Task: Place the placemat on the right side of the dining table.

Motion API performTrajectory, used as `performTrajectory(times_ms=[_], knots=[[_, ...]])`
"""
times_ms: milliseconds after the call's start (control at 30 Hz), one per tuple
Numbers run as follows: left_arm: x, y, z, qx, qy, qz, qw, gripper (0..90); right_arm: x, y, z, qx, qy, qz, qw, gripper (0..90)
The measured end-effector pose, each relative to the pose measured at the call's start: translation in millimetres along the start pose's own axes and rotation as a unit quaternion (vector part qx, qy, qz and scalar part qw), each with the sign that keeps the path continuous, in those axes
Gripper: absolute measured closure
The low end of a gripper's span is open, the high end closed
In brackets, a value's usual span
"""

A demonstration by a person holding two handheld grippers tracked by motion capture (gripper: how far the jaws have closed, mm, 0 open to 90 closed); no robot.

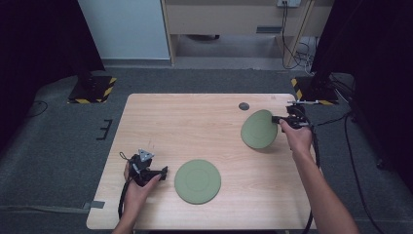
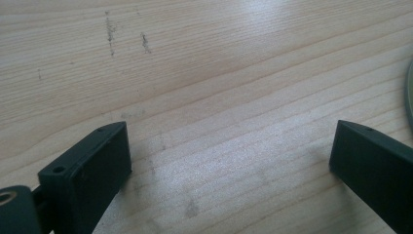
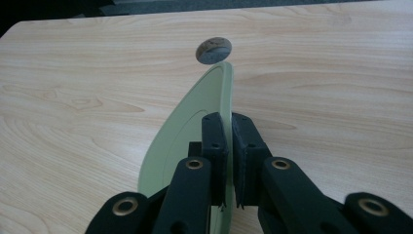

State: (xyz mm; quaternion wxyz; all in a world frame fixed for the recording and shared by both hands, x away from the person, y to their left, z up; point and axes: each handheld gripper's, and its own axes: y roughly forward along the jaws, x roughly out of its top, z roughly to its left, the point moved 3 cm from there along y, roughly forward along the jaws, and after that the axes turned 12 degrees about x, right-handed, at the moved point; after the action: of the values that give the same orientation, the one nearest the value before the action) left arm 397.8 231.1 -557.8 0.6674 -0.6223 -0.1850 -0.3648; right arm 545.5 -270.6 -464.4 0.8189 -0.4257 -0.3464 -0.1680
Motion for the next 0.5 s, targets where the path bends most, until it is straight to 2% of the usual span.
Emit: performTrajectory(times_ms=[100,500], knots=[[0.0,0.0,0.0,0.0,0.0,0.0,1.0,1.1,-4.7,1.6,-9.1,0.0,0.007,0.003,1.0,85.9],[0.0,-0.1,-0.4,0.001,-0.001,0.001,1.0,1.0,-16.3,3.0,-29.1,0.005,0.025,0.004,0.9997,85.8]])
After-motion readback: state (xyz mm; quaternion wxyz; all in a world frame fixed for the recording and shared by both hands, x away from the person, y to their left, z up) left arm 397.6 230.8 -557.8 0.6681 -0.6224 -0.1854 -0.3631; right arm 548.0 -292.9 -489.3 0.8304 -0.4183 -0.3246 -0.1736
